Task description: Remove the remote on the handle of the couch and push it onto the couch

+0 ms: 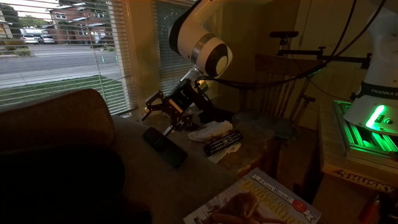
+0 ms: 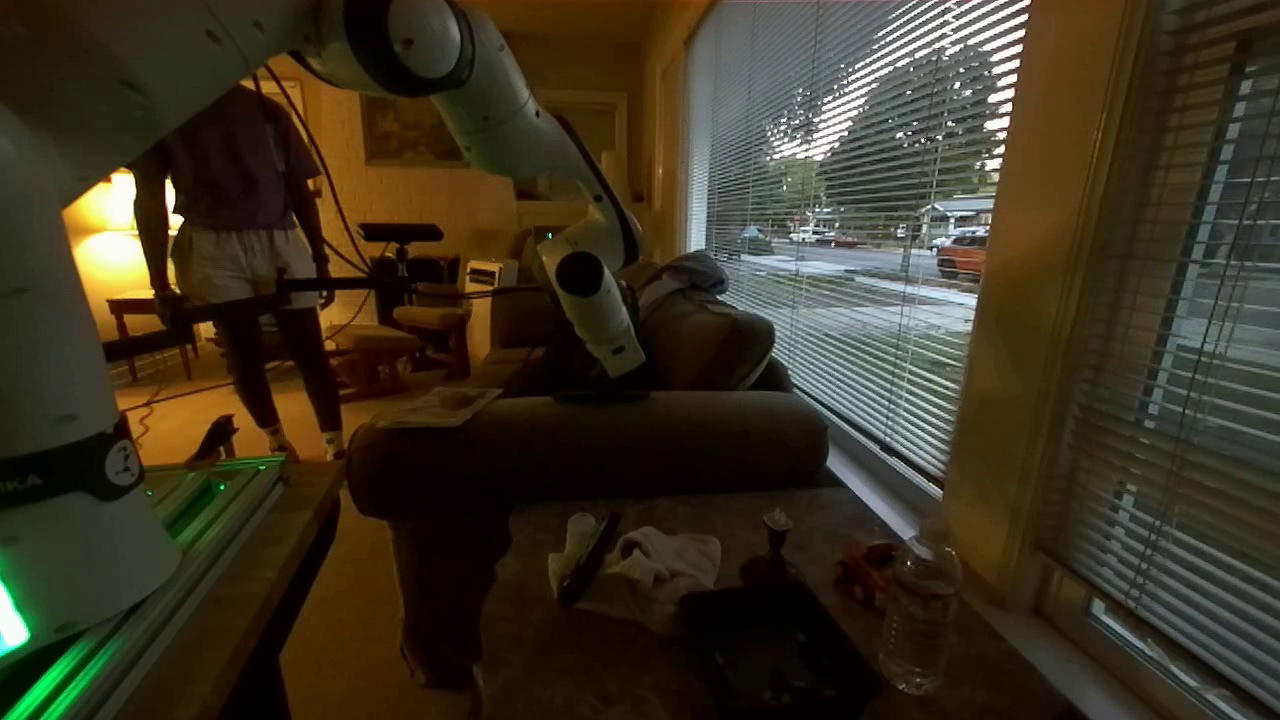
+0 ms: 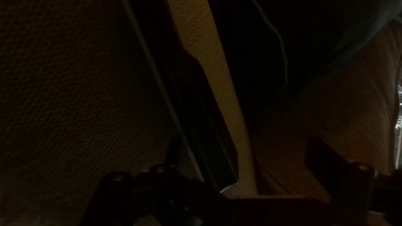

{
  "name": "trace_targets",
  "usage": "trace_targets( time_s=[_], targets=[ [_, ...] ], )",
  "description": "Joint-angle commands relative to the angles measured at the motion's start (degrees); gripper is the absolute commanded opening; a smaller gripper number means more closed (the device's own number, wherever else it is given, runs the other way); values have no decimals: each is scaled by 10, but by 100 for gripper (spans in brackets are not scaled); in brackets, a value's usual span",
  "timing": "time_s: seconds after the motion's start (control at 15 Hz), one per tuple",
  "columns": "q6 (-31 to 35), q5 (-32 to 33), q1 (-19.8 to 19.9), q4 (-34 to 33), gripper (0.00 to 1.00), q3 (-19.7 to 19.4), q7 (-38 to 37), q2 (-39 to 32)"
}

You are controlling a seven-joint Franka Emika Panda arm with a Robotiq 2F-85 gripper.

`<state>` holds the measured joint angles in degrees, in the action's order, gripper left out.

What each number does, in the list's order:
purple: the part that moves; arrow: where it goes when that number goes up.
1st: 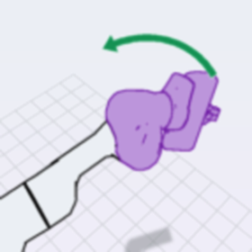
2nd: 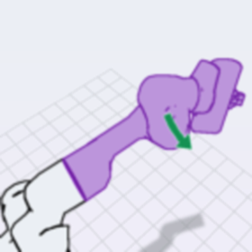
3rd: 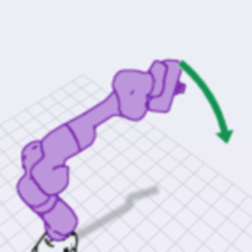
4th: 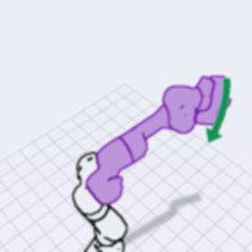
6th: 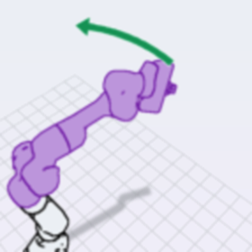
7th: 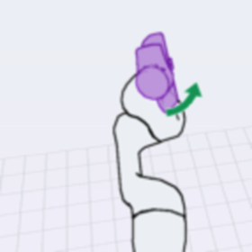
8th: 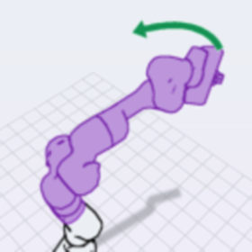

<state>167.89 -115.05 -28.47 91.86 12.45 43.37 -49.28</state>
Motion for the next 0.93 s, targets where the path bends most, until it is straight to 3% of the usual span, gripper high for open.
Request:
trace_targets(
  time_s=[0.0, 0.47, 0.87],
  targets=[
    [-2, -30, -15, -25, 100, -7, 42, -6],
    [-4, -4, -32, -45, 100, 0, 59, -10],
    [-14, 54, -39, -44, 100, 7, 24, -14]
  ],
)
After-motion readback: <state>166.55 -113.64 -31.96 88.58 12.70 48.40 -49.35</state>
